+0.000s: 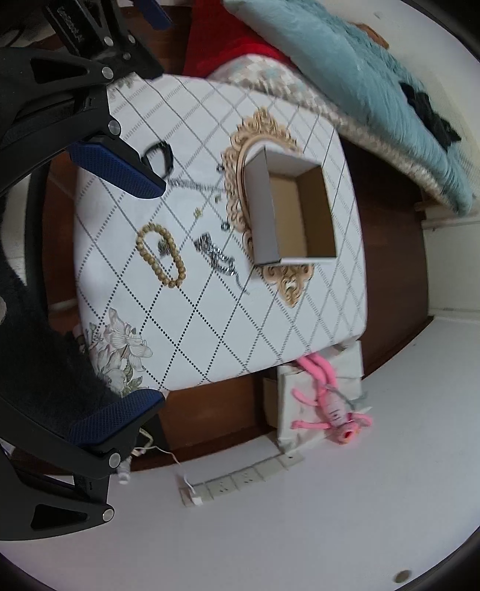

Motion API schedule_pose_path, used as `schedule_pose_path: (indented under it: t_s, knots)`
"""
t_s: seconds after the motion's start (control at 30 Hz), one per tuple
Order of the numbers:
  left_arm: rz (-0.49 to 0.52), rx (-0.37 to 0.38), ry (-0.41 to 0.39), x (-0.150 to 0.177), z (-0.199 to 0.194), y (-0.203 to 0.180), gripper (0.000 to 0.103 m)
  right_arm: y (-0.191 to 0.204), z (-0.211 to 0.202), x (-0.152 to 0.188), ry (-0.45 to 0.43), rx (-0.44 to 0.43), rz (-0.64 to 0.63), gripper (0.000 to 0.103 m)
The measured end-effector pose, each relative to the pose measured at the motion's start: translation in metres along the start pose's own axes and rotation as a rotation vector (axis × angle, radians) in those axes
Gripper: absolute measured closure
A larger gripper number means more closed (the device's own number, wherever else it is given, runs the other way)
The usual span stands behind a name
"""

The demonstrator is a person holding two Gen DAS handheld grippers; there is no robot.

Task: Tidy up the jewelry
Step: 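Grasp the black watch band with the left tool while the right tool grasps the wooden bead bracelet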

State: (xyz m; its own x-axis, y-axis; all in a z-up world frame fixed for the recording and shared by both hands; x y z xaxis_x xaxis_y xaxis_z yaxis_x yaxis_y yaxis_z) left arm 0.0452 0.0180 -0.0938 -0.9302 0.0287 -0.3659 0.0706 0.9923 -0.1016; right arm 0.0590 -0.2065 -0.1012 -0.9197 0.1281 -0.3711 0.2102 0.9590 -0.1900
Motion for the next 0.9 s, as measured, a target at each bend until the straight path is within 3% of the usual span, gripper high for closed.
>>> schedule_pose_path:
  t_s: [0.1, 0.23, 0.43, 0.53, 0.67, 0.77, 0.83, 0.9]
  knots:
    - [-0.008, -0.012, 0.043, 0.003, 0.033, 0.012, 0.003, 0.007, 0.036, 0.000, 0.043, 0.021, -0.003, 0.004]
    - [-0.025, 0.004, 0.111, 0.010, 0.066, 0.021, 0.024, 0.016, 0.086, 0.006, 0.127, 0.036, -0.015, 0.014]
    - [-0.049, 0.057, 0.174, 0.017, 0.100, 0.019, 0.028, 0.021, 0.144, 0.025, 0.238, 0.018, 0.026, 0.027]
    - [-0.064, 0.074, 0.209, 0.019, 0.114, 0.019, 0.034, 0.019, 0.160, 0.032, 0.266, -0.001, 0.059, 0.032]
    - [-0.087, 0.089, 0.255, 0.025, 0.131, 0.020, 0.035, 0.018, 0.173, 0.037, 0.271, -0.037, 0.089, 0.036]
    - [-0.092, 0.094, 0.274, 0.028, 0.140, 0.020, 0.050, 0.020, 0.177, 0.037, 0.272, -0.052, 0.099, 0.039]
    - [-0.090, 0.105, 0.287, 0.032, 0.146, 0.019, 0.076, 0.024, 0.181, 0.038, 0.287, -0.066, 0.099, 0.044]
    - [-0.087, 0.113, 0.294, 0.035, 0.150, 0.019, 0.089, 0.028, 0.180, 0.037, 0.277, -0.046, 0.077, 0.046]
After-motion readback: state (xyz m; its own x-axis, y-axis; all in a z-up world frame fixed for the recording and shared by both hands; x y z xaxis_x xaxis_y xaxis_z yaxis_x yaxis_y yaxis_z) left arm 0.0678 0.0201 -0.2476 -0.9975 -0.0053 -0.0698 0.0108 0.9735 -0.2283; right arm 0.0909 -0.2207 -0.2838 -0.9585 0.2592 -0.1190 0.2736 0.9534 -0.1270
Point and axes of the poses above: each gripper's, at about its wrist camera, not at the fingertips, and z roughly the way its jaws point, y to its left, x to its underside, the point moved 4 cm from there along z, roughly the way its jaws point, and after that the axes turned 9 degrees about x, right-handed, at the moved point
